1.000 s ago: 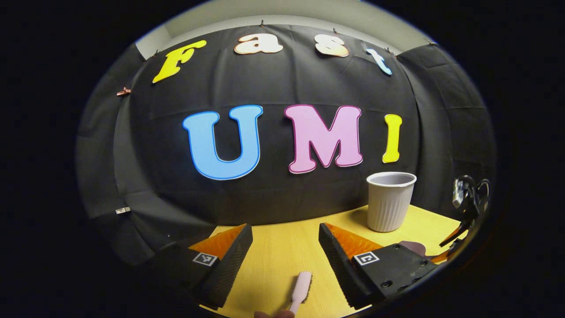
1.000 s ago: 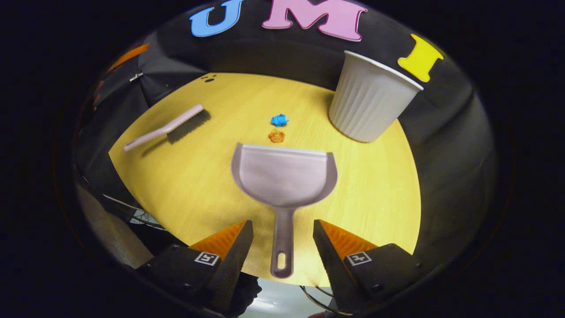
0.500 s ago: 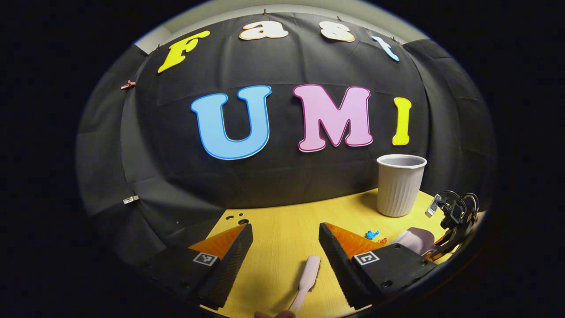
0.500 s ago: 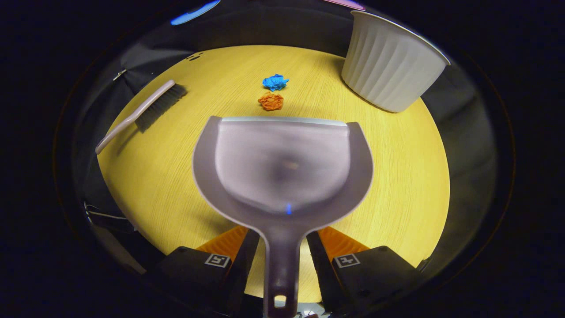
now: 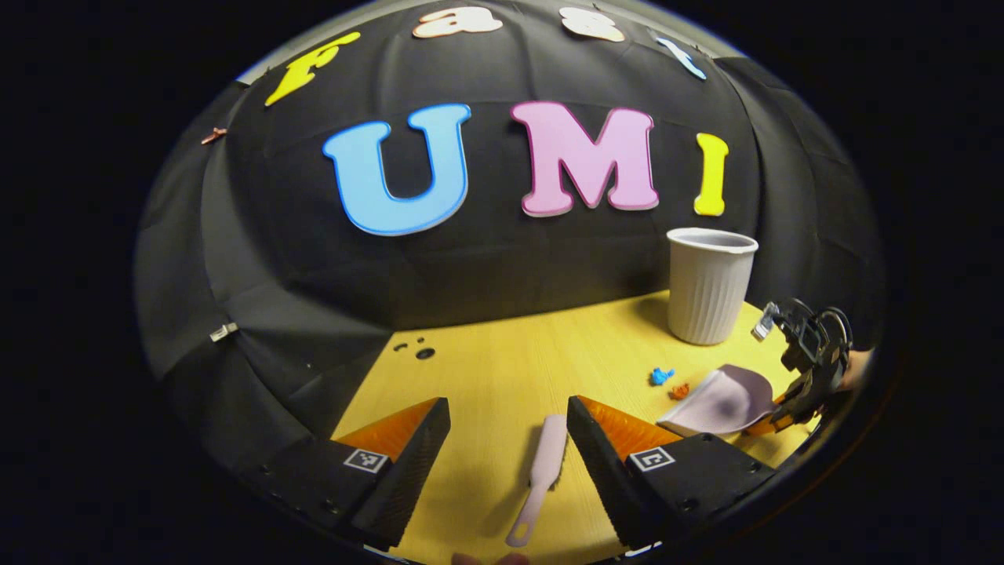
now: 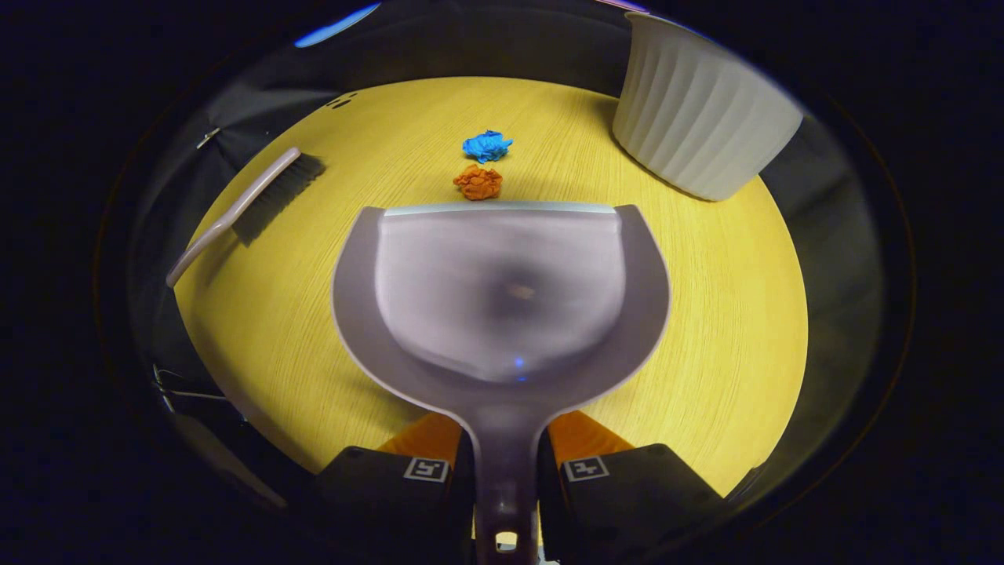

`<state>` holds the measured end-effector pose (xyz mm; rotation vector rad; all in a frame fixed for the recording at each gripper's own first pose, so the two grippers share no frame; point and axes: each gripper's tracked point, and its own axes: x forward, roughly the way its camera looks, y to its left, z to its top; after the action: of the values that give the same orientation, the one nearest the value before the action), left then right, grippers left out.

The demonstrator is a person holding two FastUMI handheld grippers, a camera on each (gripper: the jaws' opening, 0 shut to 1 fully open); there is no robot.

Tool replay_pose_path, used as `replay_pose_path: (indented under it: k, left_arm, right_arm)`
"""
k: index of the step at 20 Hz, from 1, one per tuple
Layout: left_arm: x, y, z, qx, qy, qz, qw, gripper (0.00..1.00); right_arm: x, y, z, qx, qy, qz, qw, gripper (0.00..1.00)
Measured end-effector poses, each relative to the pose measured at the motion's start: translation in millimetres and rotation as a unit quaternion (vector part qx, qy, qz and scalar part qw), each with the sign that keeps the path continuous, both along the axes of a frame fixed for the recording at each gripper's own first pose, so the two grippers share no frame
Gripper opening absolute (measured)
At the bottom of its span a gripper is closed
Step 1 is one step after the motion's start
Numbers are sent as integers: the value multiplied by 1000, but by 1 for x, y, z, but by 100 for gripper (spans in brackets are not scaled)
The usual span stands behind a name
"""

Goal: Pick up the small broom and dustpan from the desktop, sweep the trash into the dustpan with the broom, and then empty the trash into the garbage bin.

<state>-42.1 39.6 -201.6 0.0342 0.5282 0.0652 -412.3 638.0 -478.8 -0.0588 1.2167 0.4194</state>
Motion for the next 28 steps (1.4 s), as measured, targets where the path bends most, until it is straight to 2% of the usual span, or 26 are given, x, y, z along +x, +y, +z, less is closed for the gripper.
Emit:
replay_pose_path:
  k: [1, 2, 4, 5, 6, 7, 8, 12, 13, 14, 18, 23, 26, 27, 28]
  left_arm:
    - [-5, -2, -19, -3, 35, -7, 999, 96]
    - [-11, -3, -37, -7, 73, -16, 997, 96]
    - [-21, -6, -72, -16, 138, -31, 990, 96]
    - [-19, -10, -83, -20, 159, -41, 986, 96]
    - [-20, -13, -94, -26, 183, -53, 981, 95]
    - [-22, -17, -109, -28, 202, -64, 977, 95]
    - [-22, -19, -121, -27, 222, -75, 972, 92]
    - [-16, -18, -171, -14, 279, -83, 956, 86]
    - [-16, -19, -179, -13, 288, -86, 954, 84]
    - [-14, -19, -188, -10, 295, -88, 951, 82]
    - [-9, -28, -211, -12, 318, -94, 943, 66]
    - [-2, -30, -223, -17, 330, -91, 939, 54]
    - [2, -29, -218, -18, 331, -79, 940, 33]
    - [4, -28, -220, -10, 333, -75, 940, 31]
    - [7, -27, -218, -6, 335, -72, 940, 29]
  right_arm:
    - [2, -1, 4, 3, -8, 0, 1000, 34]
    - [3, -3, 7, 5, -18, 1, 1000, 37]
    - [2, -7, 20, 8, -33, 3, 999, 37]
    - [1, -9, 25, 10, -36, 5, 999, 37]
    - [-1, -10, 28, 14, -38, 6, 999, 33]
    - [-3, -10, 32, 17, -39, 7, 999, 37]
    - [-5, -11, 35, 18, -40, 9, 999, 37]
    - [-7, -18, 44, 8, -52, 20, 998, 37]
    - [-7, -20, 48, 6, -55, 18, 998, 41]
    - [-5, -21, 50, 7, -59, 17, 998, 37]
    - [-3, -24, 58, 8, -59, 12, 998, 37]
    - [-4, -35, 62, -3, -54, 28, 998, 37]
    - [-5, -37, 62, -4, -43, 38, 998, 37]
    - [-7, -37, 61, -6, -32, 44, 999, 33]
    - [-10, -39, 61, -11, -19, 51, 998, 37]
